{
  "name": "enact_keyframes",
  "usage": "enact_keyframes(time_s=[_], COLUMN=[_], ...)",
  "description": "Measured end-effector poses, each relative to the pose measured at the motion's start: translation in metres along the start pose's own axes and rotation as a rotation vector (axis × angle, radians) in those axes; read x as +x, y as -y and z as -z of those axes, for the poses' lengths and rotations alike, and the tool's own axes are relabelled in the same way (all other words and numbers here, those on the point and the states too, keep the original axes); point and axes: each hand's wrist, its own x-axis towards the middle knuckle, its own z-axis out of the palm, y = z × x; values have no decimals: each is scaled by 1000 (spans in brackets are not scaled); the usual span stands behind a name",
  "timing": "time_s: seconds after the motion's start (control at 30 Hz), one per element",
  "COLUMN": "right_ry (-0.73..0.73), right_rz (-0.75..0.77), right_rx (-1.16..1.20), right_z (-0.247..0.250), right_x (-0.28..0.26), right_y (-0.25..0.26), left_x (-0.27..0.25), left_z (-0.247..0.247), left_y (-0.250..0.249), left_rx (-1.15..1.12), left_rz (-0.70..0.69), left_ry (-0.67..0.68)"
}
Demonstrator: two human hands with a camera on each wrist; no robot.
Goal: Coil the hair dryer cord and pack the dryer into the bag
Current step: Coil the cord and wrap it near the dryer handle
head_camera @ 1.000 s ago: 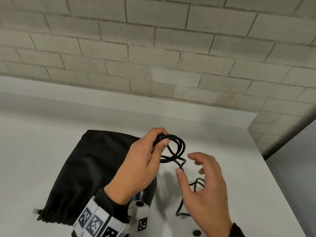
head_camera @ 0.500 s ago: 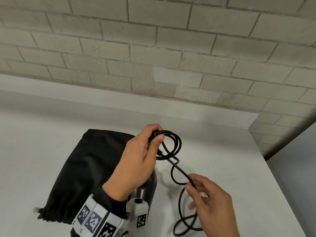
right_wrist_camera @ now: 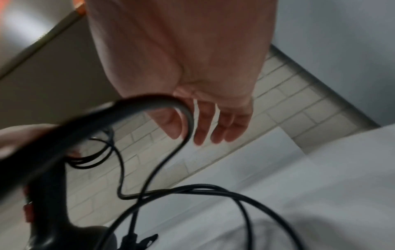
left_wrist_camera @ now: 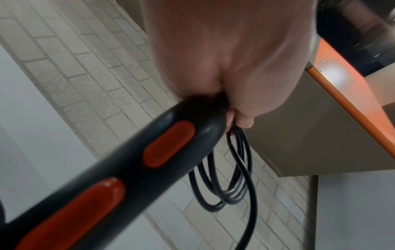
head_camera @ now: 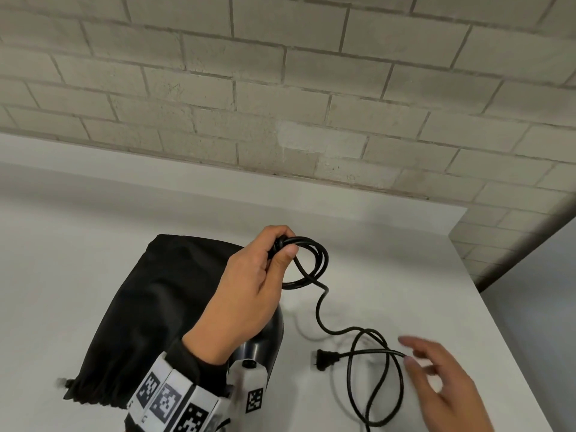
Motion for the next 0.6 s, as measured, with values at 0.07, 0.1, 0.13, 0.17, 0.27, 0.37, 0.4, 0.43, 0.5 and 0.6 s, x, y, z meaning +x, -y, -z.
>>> enact_keyframes(time_s=[0.07, 0.1, 0.13, 0.17, 0.27, 0.37, 0.4, 0.43, 0.5, 0.6], right_ry=[-22, -23, -13, 19, 211, 304, 306, 311, 337, 315], right_rz=[128, 159, 172, 177, 155, 171, 174, 173, 168, 215], right_rx=[-100, -80, -42, 8, 139, 266, 294, 325, 381, 411], right_z=[-11, -17, -24, -30, -48, -59, -59, -58, -53, -45], right_x=[5, 9, 13, 17, 25, 28, 29, 29, 29, 26], right_y=[16, 27, 39, 53, 82, 87, 88, 89, 92, 97], left_x=[-1, -1, -2, -2, -4, -5, -5, -6, -6, -6], left_z=[-2, -2, -2, -2, -3, -1, -1, 0, 0, 0], left_y=[-1, -2, -3, -3, -4, -3, -2, -2, -3, -3], left_rx=[-2, 0, 4, 7, 10, 1, 2, 2, -12, -19], left_rz=[0, 0, 1, 1, 6, 27, 32, 34, 40, 46], left_ry=[11, 14, 17, 21, 22, 14, 14, 12, 6, -6])
